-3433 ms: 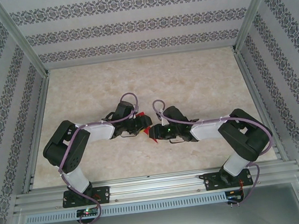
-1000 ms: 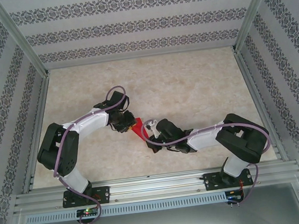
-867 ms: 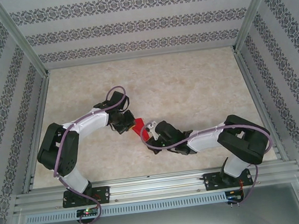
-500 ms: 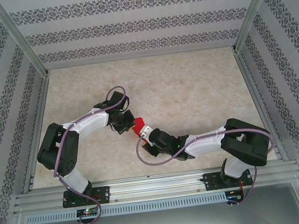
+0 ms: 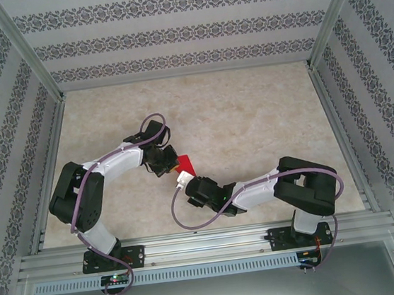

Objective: Fold a paper plane with a square sheet of paper (pick it up from the middle)
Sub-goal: Fold the wing for the fifth time at the center of the table.

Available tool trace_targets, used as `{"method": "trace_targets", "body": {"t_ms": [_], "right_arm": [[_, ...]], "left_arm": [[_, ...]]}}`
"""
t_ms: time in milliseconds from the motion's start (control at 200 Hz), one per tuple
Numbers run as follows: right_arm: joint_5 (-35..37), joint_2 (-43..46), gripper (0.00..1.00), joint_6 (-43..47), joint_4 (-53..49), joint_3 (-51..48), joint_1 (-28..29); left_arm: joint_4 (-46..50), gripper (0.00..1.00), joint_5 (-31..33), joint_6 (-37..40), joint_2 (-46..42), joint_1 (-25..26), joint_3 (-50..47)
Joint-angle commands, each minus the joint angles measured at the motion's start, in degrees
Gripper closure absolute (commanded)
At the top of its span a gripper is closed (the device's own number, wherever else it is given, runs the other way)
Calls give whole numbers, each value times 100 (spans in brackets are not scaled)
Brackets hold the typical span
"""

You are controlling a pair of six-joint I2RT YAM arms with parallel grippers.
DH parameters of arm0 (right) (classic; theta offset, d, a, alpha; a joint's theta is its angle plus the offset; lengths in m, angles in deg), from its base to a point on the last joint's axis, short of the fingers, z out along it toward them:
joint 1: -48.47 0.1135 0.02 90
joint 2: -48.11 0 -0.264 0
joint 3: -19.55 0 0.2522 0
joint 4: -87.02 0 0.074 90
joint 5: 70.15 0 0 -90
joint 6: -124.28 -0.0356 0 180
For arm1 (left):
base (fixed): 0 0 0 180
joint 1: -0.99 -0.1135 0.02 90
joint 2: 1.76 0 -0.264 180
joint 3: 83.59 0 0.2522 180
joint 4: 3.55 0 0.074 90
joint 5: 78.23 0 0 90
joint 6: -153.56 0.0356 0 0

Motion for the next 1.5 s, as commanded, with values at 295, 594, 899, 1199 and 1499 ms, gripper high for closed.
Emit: {"method": "trace_targets", "body": {"t_ms": [295, 594, 899, 1199, 1499], "right_arm": [[199, -15, 91, -130, -11, 118, 71], [-865, 239, 100, -1183, 32, -33, -299], [-3060, 288, 100, -2786, 727, -305, -1236], [-4285, -43, 100, -3933, 1630, -526, -1885], [-4786, -447, 100, -4732, 1882, -493, -2186]], "left_arm": [[180, 97, -2, 15, -13, -45, 2], [292, 65, 403, 217, -553, -50, -101], [535, 39, 1484, 414, -1936, -51, -484], [-606, 45, 742, 467, -2375, -45, -1277], [-1936, 51, -81, 396, -2287, -41, -1904]]}}
